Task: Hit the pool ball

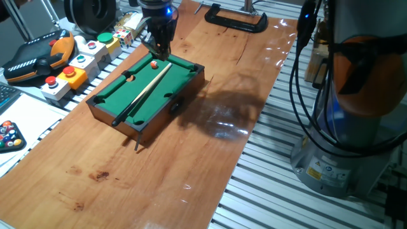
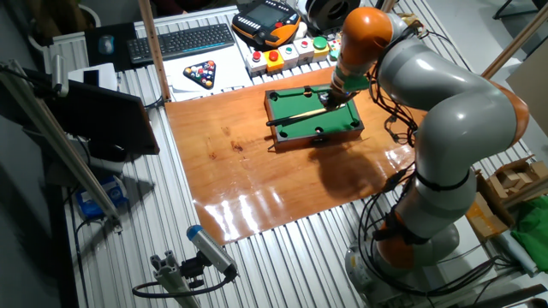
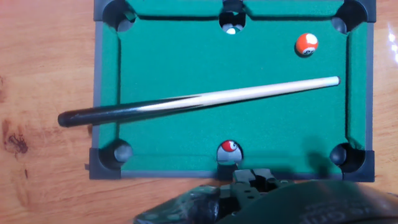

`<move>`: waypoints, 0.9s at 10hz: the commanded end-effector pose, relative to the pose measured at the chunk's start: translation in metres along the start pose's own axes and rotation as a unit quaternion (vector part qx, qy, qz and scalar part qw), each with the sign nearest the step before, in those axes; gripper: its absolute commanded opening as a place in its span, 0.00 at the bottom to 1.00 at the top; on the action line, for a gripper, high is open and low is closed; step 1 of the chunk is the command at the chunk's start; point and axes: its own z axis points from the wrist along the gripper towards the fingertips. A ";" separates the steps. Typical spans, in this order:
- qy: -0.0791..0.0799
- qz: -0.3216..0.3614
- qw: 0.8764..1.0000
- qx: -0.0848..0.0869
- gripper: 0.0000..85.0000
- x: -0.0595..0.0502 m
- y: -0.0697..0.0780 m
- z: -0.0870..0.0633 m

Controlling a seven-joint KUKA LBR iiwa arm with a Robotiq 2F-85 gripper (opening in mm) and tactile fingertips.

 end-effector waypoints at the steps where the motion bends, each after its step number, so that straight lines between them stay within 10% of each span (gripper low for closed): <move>1: 0.000 0.002 1.000 0.000 0.01 -0.002 0.001 0.002; 9: 0.000 0.108 0.994 0.000 0.01 -0.029 0.016 0.038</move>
